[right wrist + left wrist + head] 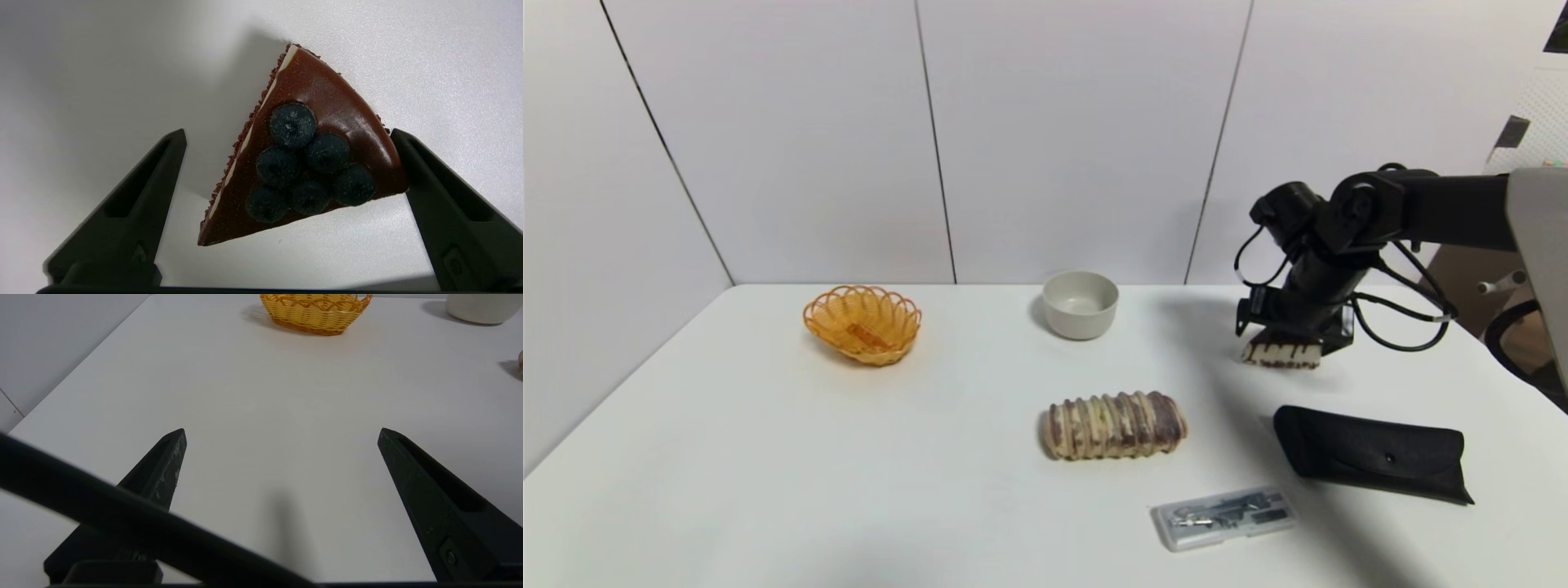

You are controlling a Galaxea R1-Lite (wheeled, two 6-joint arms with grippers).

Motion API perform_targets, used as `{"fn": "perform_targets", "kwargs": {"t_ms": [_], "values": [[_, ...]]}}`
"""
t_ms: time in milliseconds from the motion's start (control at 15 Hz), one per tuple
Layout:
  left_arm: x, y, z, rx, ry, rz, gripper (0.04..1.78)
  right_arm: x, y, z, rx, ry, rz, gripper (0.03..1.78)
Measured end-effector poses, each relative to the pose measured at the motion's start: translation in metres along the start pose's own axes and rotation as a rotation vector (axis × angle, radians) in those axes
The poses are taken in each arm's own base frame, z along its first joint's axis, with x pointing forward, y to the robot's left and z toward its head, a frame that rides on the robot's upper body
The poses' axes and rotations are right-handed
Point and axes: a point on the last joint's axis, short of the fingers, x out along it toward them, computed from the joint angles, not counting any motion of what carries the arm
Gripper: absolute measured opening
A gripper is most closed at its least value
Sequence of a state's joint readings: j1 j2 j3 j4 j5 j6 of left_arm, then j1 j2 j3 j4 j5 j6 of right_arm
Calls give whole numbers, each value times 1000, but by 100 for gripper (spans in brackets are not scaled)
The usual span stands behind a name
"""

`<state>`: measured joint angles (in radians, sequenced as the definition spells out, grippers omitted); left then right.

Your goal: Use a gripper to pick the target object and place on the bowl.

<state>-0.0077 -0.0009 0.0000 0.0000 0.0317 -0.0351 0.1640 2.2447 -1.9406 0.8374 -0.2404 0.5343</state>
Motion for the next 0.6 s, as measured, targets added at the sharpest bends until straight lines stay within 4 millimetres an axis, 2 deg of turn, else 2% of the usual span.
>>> {"fn": "perform_targets", "kwargs": {"t_ms": [133, 267, 467, 600], "values": [[0, 0, 0, 0, 0, 0, 169, 3, 1, -1, -8, 7, -3, 123], [0, 0, 0, 0, 0, 0, 169, 6, 2, -1, -13, 11, -6, 101], [0, 0, 0, -1, 0, 0, 169, 7, 2, -2, -13, 14, -8, 84], [0, 0, 0, 0, 0, 0, 169, 5, 2, -1, -13, 11, -5, 83]]}}
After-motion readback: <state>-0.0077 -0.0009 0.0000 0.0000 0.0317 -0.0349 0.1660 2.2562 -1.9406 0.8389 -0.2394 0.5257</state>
